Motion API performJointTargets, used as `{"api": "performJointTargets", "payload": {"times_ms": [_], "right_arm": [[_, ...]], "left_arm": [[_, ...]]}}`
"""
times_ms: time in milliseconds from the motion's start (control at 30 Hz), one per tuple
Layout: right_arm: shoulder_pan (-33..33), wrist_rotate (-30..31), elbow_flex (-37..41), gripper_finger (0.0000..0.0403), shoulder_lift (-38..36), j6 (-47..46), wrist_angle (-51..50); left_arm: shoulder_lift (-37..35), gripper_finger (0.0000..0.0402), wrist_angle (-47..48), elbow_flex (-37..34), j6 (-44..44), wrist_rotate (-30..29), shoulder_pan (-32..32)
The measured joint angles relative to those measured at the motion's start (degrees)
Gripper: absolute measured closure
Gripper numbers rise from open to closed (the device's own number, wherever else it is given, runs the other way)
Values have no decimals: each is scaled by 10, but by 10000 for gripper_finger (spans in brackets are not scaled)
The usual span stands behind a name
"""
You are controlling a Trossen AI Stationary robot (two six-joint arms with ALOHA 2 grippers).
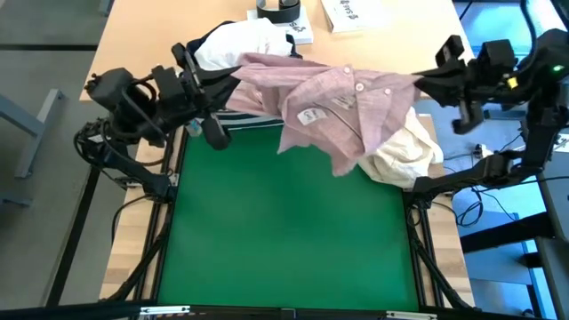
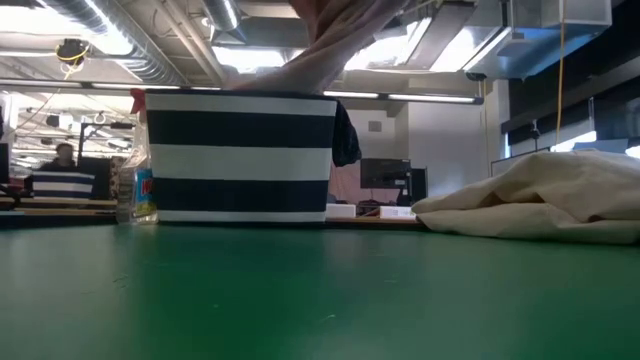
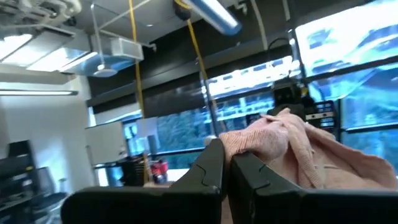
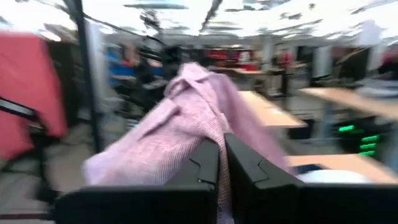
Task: Fold laundry
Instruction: Remove the red polo from the blue laundry bin
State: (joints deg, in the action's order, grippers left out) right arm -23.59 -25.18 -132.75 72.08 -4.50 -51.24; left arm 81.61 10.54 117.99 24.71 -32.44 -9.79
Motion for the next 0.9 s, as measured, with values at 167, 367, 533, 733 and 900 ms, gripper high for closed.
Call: {"api": "performJointTargets", "payload": {"times_ms": [167,367,533,733,900], "right_arm": [[-1,-100,0,389,-11,-150,26],[-1,-170,1,388,-12,-316,142],[-1,-129,1,388,-2,-334,227],[-1,-106,-1,388,-1,-334,152],[-1,-116,-2,388,-18,-276,-27]], "left_arm": [[11,401,-5,1,-22,72,9],[14,401,-79,1,-62,150,9],[15,401,-136,1,-98,200,9],[16,396,-96,2,-109,197,9],[17,396,52,5,-113,117,8]]}}
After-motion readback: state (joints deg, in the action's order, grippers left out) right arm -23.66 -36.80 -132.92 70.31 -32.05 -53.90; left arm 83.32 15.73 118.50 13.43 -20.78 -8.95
